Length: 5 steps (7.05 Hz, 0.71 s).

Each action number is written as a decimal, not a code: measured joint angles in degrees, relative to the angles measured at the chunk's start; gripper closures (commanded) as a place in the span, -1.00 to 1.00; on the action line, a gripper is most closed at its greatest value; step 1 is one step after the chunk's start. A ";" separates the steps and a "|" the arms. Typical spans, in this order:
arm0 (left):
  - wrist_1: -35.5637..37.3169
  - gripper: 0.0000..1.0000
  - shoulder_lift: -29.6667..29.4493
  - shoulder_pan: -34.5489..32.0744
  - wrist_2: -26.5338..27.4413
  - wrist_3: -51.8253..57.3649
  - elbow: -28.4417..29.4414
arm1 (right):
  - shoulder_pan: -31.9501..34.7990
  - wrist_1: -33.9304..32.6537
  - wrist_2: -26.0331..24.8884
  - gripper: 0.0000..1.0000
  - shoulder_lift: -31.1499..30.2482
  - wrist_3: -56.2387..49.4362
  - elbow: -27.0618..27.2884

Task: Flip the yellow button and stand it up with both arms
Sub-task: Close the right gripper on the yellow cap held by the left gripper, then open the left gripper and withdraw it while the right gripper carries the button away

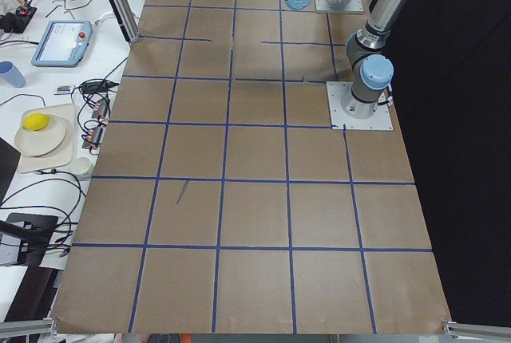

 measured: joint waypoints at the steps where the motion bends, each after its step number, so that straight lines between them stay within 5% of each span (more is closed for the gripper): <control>1: -0.01 -1.00 0.03 0.02 0.03 -0.97 0.06 | -0.03 0.00 -0.02 0.58 -0.01 0.00 0.00; 5: 0.31 -0.99 0.06 -0.01 1.81 -2.81 0.53 | -1.13 -0.34 -0.20 0.73 0.41 0.00 -0.03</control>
